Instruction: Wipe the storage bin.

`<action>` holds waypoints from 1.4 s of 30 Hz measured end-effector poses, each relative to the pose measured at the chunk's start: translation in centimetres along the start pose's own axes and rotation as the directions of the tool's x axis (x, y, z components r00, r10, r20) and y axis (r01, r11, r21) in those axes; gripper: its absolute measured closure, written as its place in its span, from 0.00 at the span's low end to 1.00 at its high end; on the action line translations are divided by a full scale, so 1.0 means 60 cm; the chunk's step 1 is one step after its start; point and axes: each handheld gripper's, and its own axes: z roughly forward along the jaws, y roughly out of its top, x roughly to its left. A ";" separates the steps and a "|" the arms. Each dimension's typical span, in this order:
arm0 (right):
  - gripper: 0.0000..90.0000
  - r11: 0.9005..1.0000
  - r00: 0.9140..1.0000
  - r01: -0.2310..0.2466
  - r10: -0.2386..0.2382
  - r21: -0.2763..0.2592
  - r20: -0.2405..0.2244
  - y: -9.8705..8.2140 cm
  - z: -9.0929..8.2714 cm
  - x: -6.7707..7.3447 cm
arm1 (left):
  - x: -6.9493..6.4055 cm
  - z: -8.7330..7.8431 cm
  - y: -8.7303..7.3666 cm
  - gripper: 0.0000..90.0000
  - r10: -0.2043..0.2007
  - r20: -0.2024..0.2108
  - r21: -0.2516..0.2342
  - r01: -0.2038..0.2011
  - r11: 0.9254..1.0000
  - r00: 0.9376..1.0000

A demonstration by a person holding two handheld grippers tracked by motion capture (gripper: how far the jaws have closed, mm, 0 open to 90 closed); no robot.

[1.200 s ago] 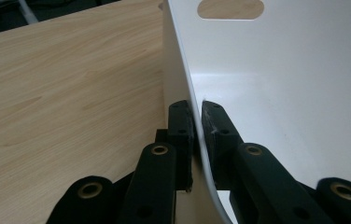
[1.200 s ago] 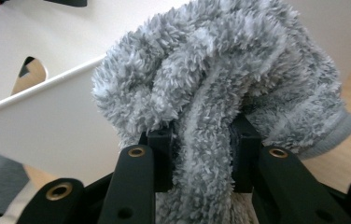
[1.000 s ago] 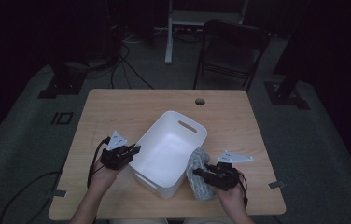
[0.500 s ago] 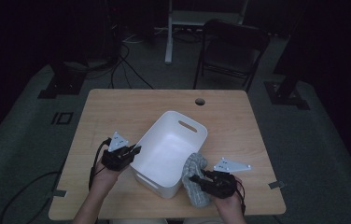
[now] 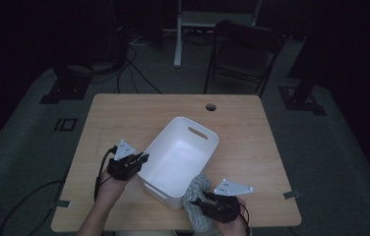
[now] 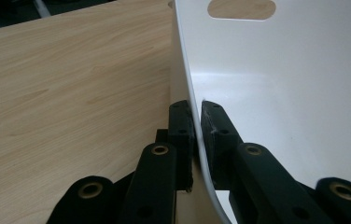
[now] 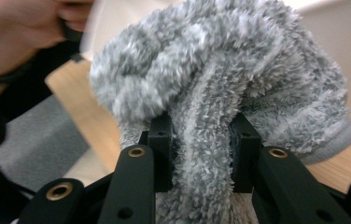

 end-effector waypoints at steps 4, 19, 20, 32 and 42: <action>0.75 1.000 0.999 0.001 -0.002 -0.026 -0.034 0.006 -0.006 0.020 | 0.000 0.000 -0.001 0.93 -0.002 0.006 -0.001 0.002 1.000 1.000; 0.72 0.996 0.999 0.051 -0.052 0.069 0.012 -0.010 0.028 0.004 | 0.000 -0.001 -0.001 0.92 0.011 0.027 0.002 -0.011 1.000 1.000; 0.72 0.996 0.999 0.045 -0.046 0.080 0.010 -0.013 0.031 0.000 | 0.000 -0.001 -0.001 0.92 0.012 0.028 0.004 -0.012 1.000 1.000; 0.74 0.962 0.999 -0.045 0.048 0.270 -0.005 -0.049 0.078 -0.041 | 0.002 -0.001 -0.002 0.91 0.009 0.023 0.004 -0.009 1.000 1.000; 0.74 0.999 0.999 0.035 -0.035 -0.033 0.013 0.019 -0.015 -0.032 | -0.001 0.000 -0.001 0.91 0.016 0.016 -0.002 -0.016 1.000 1.000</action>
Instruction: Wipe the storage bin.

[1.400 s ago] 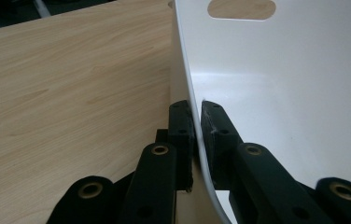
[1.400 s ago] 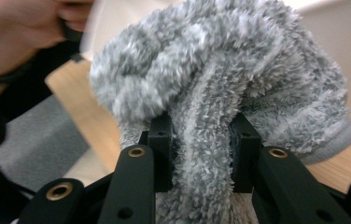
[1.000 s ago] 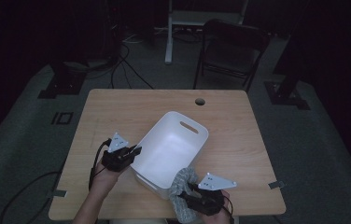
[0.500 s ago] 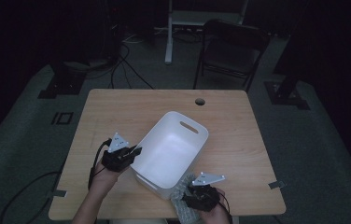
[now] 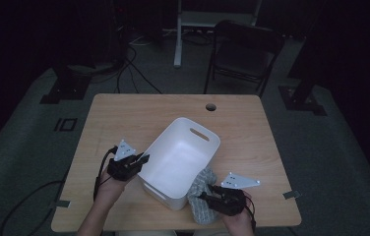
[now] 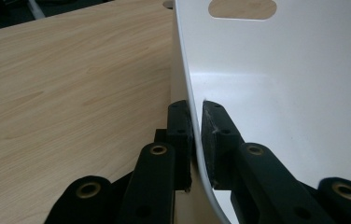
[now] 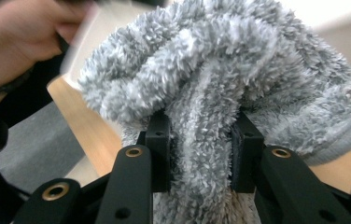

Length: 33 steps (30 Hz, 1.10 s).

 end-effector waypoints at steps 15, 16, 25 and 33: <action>0.74 0.985 0.997 -0.038 0.027 0.169 0.072 -0.050 0.070 -0.038 | 0.001 0.002 0.003 0.91 0.020 0.016 0.006 -0.020 1.000 1.000; 0.74 0.981 0.996 -0.033 0.017 0.194 0.083 -0.058 0.078 -0.043 | 0.001 0.002 0.003 0.91 0.019 0.016 0.008 -0.019 1.000 1.000; 0.74 0.982 0.995 -0.074 0.062 0.172 0.075 -0.047 0.069 -0.058 | 0.000 0.002 0.002 0.91 0.000 -0.007 0.003 0.000 1.000 1.000; 0.74 0.996 0.997 0.042 -0.036 -0.082 0.075 0.011 0.002 -0.041 | 0.000 0.004 0.002 0.91 0.006 0.008 0.002 -0.006 1.000 1.000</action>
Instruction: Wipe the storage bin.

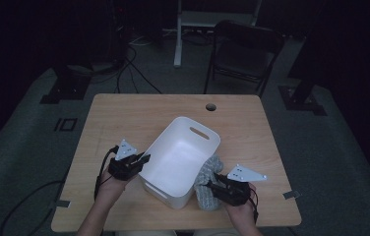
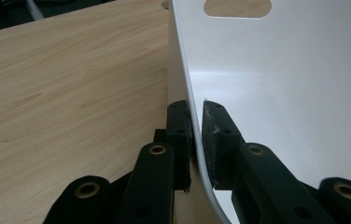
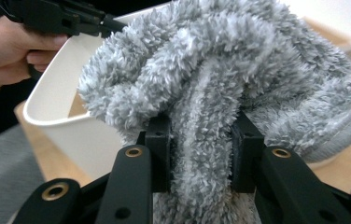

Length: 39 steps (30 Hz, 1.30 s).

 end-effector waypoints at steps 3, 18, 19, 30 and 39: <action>0.74 1.000 1.000 -0.005 0.005 0.020 0.009 -0.007 0.011 -0.001 | 0.001 0.000 0.000 0.91 -0.002 0.012 -0.002 0.002 1.000 1.000; 0.74 0.969 0.995 -0.090 0.081 0.229 0.051 -0.057 0.065 -0.047 | -0.001 0.001 0.000 0.90 0.015 0.014 -0.006 -0.015 1.000 1.000; 0.74 0.966 0.995 -0.094 0.083 0.240 0.055 -0.062 0.069 -0.050 | -0.001 0.001 0.000 0.90 0.014 0.012 -0.004 -0.014 1.000 1.000; 0.75 0.959 0.991 -0.130 0.115 0.254 0.071 -0.063 0.072 -0.062 | -0.002 0.001 -0.001 0.90 -0.011 -0.016 -0.007 0.011 1.000 1.000; 0.75 0.998 0.999 -0.047 0.047 0.040 -0.001 0.026 -0.013 -0.045 | -0.003 0.002 0.001 0.94 -0.001 -0.016 -0.011 0.001 1.000 1.000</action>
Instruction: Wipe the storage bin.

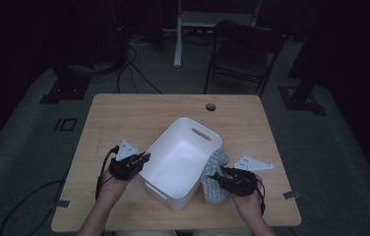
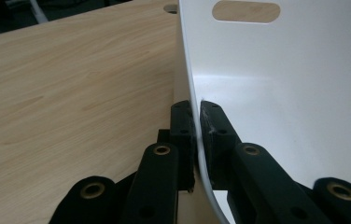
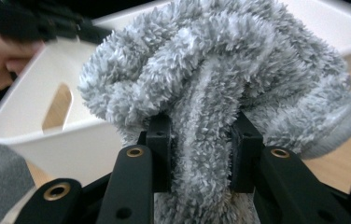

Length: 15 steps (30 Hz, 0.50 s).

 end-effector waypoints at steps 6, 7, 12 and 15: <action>0.75 1.000 1.000 -0.009 0.009 0.000 0.022 -0.007 0.016 -0.003 | 0.001 0.000 0.000 0.94 0.011 0.017 -0.003 -0.011 1.000 1.000; 0.75 0.999 0.999 -0.007 0.005 0.040 0.048 -0.017 0.028 -0.003 | 0.001 0.000 -0.001 0.94 0.020 0.022 -0.008 -0.020 1.000 1.000; 0.75 0.996 0.998 -0.032 0.026 0.089 0.062 -0.040 0.048 -0.020 | -0.002 -0.001 -0.001 0.94 0.031 0.015 -0.005 -0.031 1.000 0.999; 0.75 0.991 0.996 -0.051 0.042 0.123 0.075 -0.054 0.062 -0.029 | -0.002 -0.001 -0.001 0.94 0.034 0.012 -0.004 -0.034 0.999 0.999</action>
